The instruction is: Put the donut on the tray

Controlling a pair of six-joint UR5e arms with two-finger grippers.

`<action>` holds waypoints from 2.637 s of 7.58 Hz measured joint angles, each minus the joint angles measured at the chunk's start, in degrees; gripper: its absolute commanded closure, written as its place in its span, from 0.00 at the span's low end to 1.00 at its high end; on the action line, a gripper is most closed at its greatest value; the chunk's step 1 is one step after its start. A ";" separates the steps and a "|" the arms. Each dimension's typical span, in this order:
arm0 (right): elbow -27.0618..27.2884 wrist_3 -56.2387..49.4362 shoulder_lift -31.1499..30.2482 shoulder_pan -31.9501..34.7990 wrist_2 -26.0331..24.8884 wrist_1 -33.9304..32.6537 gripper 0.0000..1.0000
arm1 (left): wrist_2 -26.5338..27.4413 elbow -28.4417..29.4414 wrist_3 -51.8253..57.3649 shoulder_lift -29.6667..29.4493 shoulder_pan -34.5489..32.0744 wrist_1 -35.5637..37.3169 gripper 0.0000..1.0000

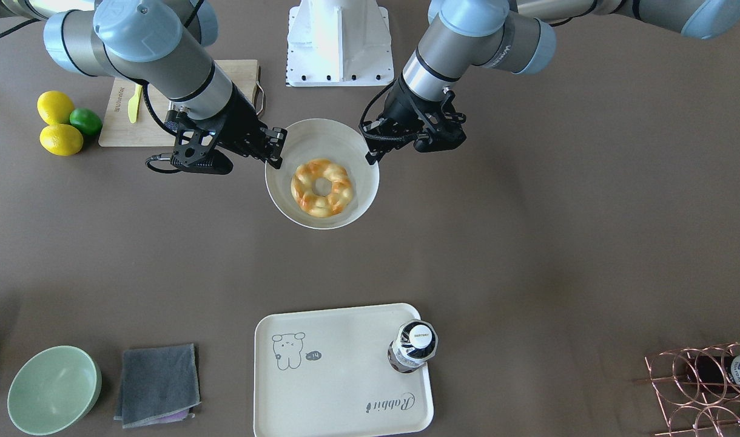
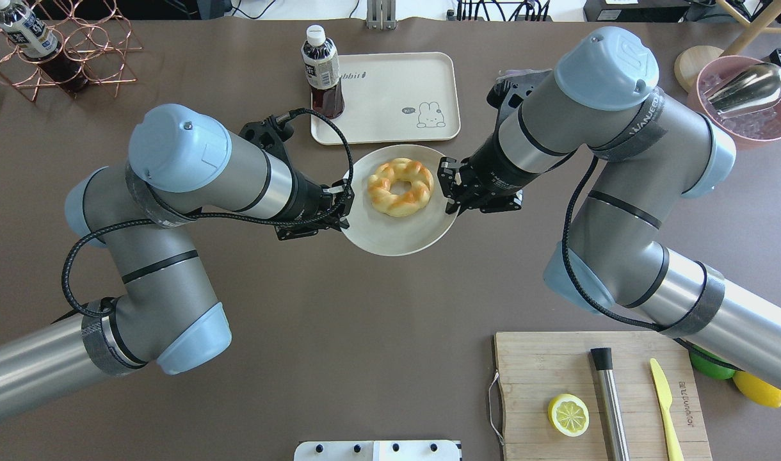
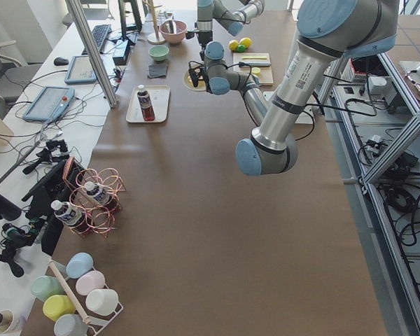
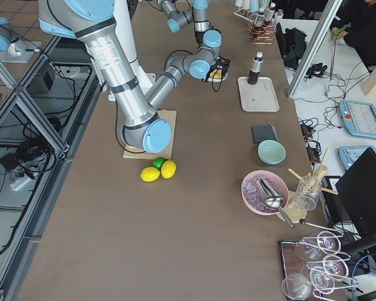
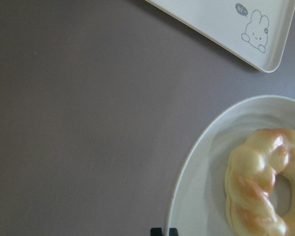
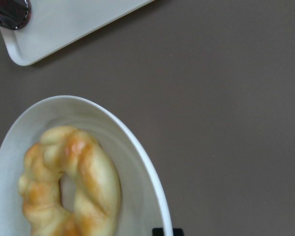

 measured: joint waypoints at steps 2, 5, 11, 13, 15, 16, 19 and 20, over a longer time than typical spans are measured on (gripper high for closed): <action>-0.01 0.08 -0.14 0.01 -0.35 -0.05 0.01 | 0.04 0.08 0.04 0.18 -0.02 0.03 1.00; -0.01 0.22 -0.03 -0.18 -1.12 -0.10 0.01 | 0.05 0.13 0.12 0.04 -0.10 0.10 1.00; 0.08 0.23 -0.14 0.03 -1.03 -0.19 0.61 | 0.05 0.08 0.13 0.61 -0.10 0.12 1.00; 0.06 0.23 -0.13 0.04 -1.07 -0.19 0.86 | 0.05 -0.05 0.13 0.51 -0.10 0.12 1.00; 0.01 0.23 -0.11 0.10 -1.08 -0.19 1.00 | 0.02 -0.10 0.13 0.40 -0.10 0.19 1.00; -0.01 0.22 -0.07 0.18 -1.10 -0.22 1.00 | 0.03 -0.07 0.13 0.36 -0.12 0.27 1.00; 0.00 0.24 0.08 0.32 -1.15 -0.16 1.00 | 0.02 -0.22 0.13 0.21 -0.16 0.20 0.02; 0.00 0.23 0.03 0.42 -1.17 -0.19 1.00 | 0.21 -0.30 0.13 0.29 -0.17 0.18 0.02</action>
